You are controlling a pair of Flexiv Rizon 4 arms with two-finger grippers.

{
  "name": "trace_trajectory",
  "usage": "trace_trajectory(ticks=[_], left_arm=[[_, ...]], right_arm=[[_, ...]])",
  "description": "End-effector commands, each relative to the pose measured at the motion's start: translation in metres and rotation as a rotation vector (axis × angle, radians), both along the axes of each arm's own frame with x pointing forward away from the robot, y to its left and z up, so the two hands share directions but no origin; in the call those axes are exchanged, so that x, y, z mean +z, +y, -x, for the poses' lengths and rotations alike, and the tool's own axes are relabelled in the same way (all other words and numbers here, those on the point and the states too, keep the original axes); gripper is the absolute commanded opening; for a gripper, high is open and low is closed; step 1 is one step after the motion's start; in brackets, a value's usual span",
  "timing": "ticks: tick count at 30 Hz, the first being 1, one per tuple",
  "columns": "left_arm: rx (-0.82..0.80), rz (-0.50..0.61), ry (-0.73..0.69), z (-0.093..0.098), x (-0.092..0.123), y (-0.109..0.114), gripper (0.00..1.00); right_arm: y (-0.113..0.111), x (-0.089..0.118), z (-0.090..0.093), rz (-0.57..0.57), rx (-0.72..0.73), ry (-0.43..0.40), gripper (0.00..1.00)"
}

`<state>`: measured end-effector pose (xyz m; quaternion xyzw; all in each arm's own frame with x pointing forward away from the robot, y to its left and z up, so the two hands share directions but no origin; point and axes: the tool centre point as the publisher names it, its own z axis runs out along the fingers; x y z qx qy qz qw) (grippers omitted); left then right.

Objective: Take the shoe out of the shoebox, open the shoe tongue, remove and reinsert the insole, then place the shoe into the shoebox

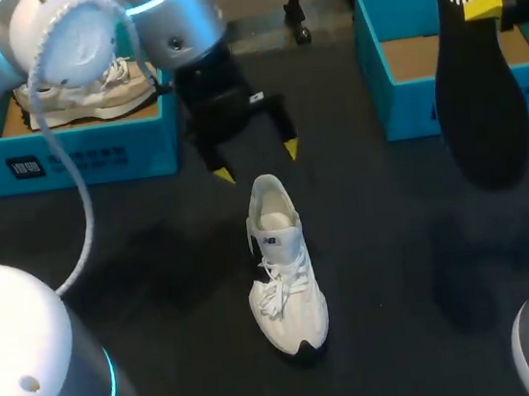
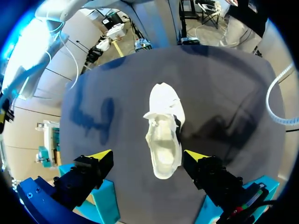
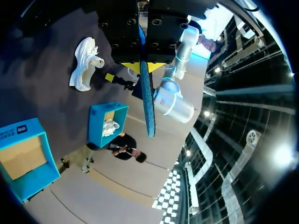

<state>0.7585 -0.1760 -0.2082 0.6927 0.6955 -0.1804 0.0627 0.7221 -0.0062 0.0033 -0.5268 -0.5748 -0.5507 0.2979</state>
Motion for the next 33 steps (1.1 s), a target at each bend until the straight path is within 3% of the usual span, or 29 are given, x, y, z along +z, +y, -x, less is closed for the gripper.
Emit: trace_trajectory(ticks=[1, 18, 23, 33], left_arm=[[0.016, 0.094, -0.003, 0.002, -0.003, 0.004, 1.0], [0.01, 0.102, 0.001, 0.005, -0.005, 0.004, 1.0], [0.05, 0.197, 0.069, 0.01, -0.006, 0.002, 1.0], [0.082, 0.453, 0.121, 0.0, 0.025, 0.001, 1.0]], right_arm=[[0.002, -0.003, -0.03, 0.008, 0.067, 0.043, 0.0], [0.021, -0.042, -0.071, -0.049, 0.109, 0.237, 0.0], [0.03, -0.056, -0.078, -0.068, 0.101, 0.275, 0.0], [0.033, -0.057, -0.079, -0.074, 0.101, 0.276, 0.0]])
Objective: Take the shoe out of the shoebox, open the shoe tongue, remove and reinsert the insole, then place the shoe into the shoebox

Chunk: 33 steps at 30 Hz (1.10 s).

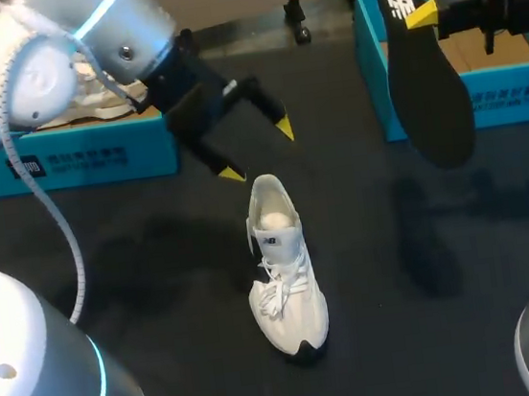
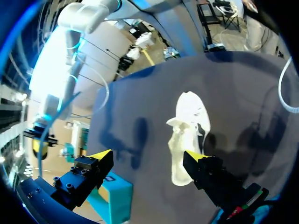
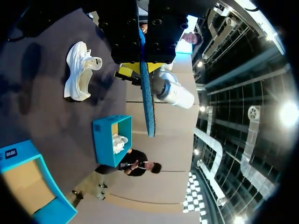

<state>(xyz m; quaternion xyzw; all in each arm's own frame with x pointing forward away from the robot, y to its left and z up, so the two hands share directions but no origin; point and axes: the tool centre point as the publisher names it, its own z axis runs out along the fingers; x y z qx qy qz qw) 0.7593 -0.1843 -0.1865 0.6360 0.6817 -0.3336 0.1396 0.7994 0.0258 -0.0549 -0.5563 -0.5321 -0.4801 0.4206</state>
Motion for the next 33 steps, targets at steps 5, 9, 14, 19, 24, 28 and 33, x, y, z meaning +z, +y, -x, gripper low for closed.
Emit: trace_trajectory(ticks=[5, 9, 14, 19, 24, 28, 33], left_arm=[[0.043, 0.224, -0.015, -0.005, 0.02, 0.004, 1.0], [0.039, 0.327, -0.023, -0.008, 0.034, -0.002, 1.0], [0.03, 0.454, -0.08, -0.008, 0.05, -0.012, 1.0], [0.055, 0.568, -0.081, -0.008, 0.06, -0.018, 1.0], [0.07, 0.657, -0.127, -0.008, 0.064, -0.02, 1.0], [0.089, 0.728, -0.164, -0.009, 0.068, -0.02, 1.0], [0.124, 0.804, -0.188, -0.011, 0.073, -0.022, 1.0]], right_arm=[[0.001, 0.001, -0.002, 0.003, 0.003, 0.001, 0.0], [0.001, 0.001, -0.002, 0.003, 0.003, 0.001, 0.0], [0.001, 0.001, -0.002, 0.003, 0.003, 0.001, 0.0], [0.002, -0.001, -0.003, -0.015, -0.005, 0.015, 0.0], [0.009, -0.006, -0.018, -0.028, -0.024, 0.095, 0.0], [0.011, -0.011, -0.028, -0.046, -0.073, 0.151, 0.0], [0.019, -0.014, -0.04, -0.064, -0.103, 0.196, 0.0]])
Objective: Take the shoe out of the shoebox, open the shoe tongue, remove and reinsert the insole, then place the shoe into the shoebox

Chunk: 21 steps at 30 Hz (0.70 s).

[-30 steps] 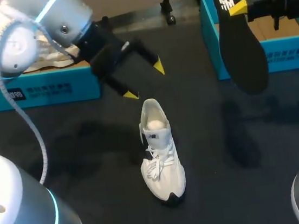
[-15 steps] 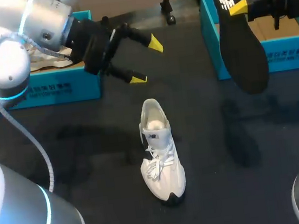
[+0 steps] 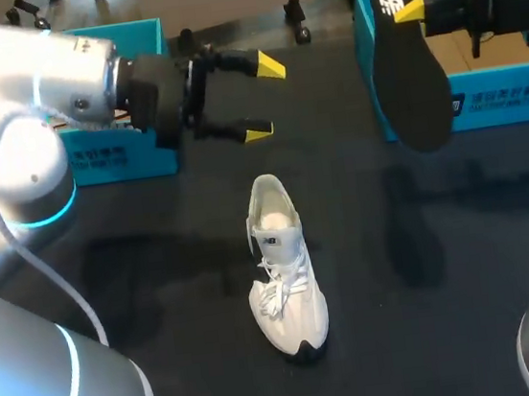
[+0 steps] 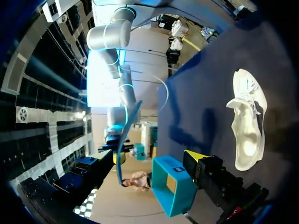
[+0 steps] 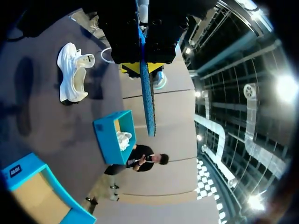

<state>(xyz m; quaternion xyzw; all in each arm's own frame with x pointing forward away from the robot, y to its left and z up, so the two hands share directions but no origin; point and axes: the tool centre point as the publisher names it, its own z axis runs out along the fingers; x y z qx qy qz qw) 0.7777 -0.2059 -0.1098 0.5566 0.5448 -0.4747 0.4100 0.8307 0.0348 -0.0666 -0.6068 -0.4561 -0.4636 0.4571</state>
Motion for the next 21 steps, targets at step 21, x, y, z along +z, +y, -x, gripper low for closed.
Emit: trace_trajectory(ticks=[21], left_arm=[[0.076, 0.278, -0.06, 0.008, 0.007, -0.031, 1.0]], right_arm=[[0.07, -0.003, -0.04, -0.068, 0.06, 0.121, 0.0]])
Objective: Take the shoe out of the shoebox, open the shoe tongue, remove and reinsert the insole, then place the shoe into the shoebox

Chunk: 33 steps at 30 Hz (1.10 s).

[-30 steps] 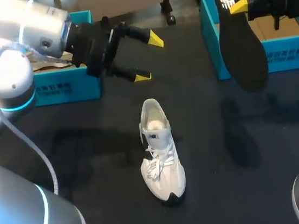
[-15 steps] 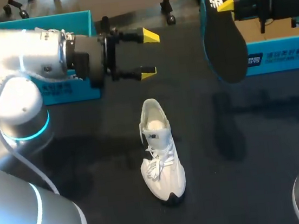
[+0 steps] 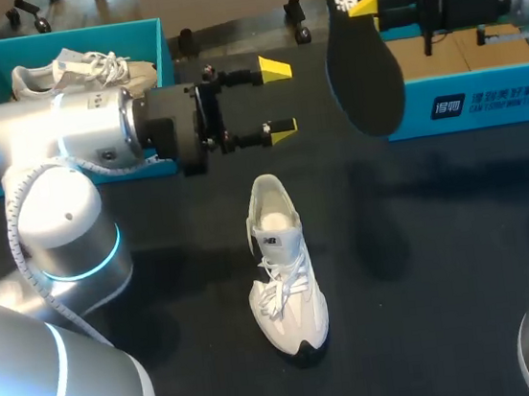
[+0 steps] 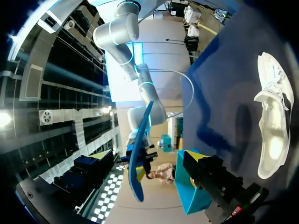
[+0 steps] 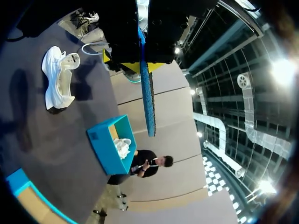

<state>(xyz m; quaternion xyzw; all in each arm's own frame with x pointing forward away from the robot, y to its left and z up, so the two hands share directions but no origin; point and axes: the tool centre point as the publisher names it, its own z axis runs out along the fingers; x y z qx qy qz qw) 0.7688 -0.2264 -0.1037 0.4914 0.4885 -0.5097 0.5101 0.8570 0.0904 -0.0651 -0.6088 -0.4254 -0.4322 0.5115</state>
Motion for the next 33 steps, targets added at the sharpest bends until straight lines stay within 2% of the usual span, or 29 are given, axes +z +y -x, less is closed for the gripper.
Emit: trace_trajectory(ticks=[1, 13, 15, 16, 17, 21, 22, 23, 30, 32, 33], left_arm=[[0.001, 0.024, -0.007, -0.001, 0.003, -0.013, 1.0], [0.005, 0.03, -0.065, -0.014, 0.011, -0.03, 1.0], [0.009, 0.034, -0.073, -0.016, 0.012, -0.033, 0.95], [0.012, 0.031, -0.086, -0.018, 0.012, -0.035, 0.9], [0.016, 0.029, -0.092, -0.019, 0.012, -0.037, 0.79], [0.015, 0.02, -0.098, -0.023, 0.011, -0.039, 0.66], [0.015, 0.019, -0.098, -0.023, 0.011, -0.04, 0.55], [0.016, 0.018, -0.098, -0.024, 0.01, -0.04, 0.5], [0.028, 0.016, -0.104, -0.028, 0.007, -0.044, 0.4], [0.029, 0.019, -0.104, -0.028, 0.007, -0.045, 0.3], [0.029, 0.02, -0.105, -0.028, 0.007, -0.045, 0.18]], right_arm=[[0.017, -0.005, -0.014, -0.007, 0.025, 0.007, 0.0], [0.041, -0.012, -0.007, -0.021, 0.046, 0.029, 0.0], [0.044, -0.012, -0.006, -0.025, 0.043, 0.031, 0.0], [0.045, -0.012, -0.005, -0.026, 0.042, 0.031, 0.0], [0.046, -0.012, -0.004, -0.027, 0.042, 0.034, 0.0], [0.049, -0.011, 0.001, -0.032, 0.043, 0.039, 0.0], [0.05, -0.011, 0.003, -0.032, 0.041, 0.039, 0.0], [0.05, -0.01, 0.004, -0.031, 0.039, 0.04, 0.0], [0.058, -0.009, 0.008, -0.042, 0.036, 0.039, 0.0], [0.058, -0.009, 0.009, -0.044, 0.033, 0.04, 0.0], [0.059, -0.009, 0.01, -0.045, 0.031, 0.039, 0.0]])
